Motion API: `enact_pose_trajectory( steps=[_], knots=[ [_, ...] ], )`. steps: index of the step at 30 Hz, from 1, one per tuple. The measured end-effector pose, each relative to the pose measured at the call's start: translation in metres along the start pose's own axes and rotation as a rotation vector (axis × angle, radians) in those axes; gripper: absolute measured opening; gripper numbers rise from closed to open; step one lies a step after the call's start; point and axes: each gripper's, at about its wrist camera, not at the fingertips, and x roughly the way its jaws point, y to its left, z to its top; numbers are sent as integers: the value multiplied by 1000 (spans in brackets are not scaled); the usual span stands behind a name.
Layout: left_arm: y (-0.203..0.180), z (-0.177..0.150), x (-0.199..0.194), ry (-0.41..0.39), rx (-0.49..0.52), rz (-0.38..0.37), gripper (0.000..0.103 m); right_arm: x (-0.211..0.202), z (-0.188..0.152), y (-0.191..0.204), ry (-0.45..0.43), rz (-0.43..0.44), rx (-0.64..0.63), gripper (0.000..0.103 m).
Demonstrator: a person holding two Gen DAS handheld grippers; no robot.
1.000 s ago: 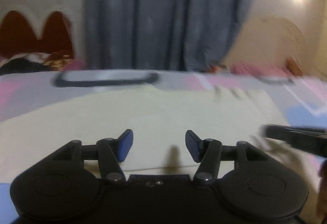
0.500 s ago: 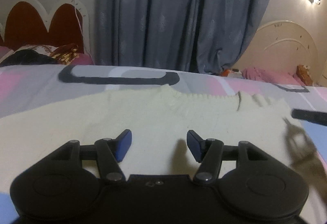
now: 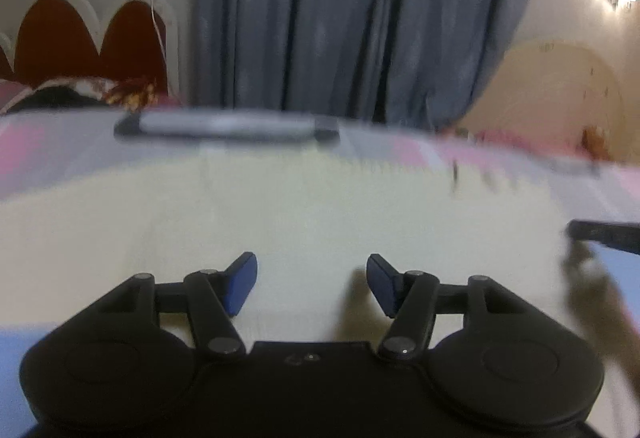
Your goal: Fold small clothes
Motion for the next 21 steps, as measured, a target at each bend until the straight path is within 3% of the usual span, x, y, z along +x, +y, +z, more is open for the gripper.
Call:
enact_pose_trajectory(
  steps=[2, 4, 6, 9, 11, 15, 16, 18, 21],
  knots=[
    [0, -10, -5, -37, -7, 16, 60, -11, -30, 6, 36, -12, -33, 0],
    [2, -3, -6, -21, -44, 21, 60, -18, -45, 12, -8, -40, -60, 0],
    [6, 1, -10, -30, -77, 33, 60, -17, -34, 18, 10, -59, -58, 0],
    [13, -4, -6, -17, -85, 40, 60, -29, -30, 26, -31, -20, -32, 0],
    [12, -4, -7, -3, -50, 44, 60, -21, -39, 34, 45, -44, -66, 0],
    [18, -5, -8, -12, 7, 78, 67, -37, -40, 38, -13, -64, -70, 0],
    [24, -7, -6, -12, -8, 54, 67, -41, -41, 37, -42, -52, -62, 0],
    [29, 1, -11, 5, -25, 33, 65, -25, -45, 36, 53, -67, -90, 0],
    [48, -3, -41, -48, -79, 47, 68, -38, -36, 40, 34, -74, -86, 0]
  ],
)
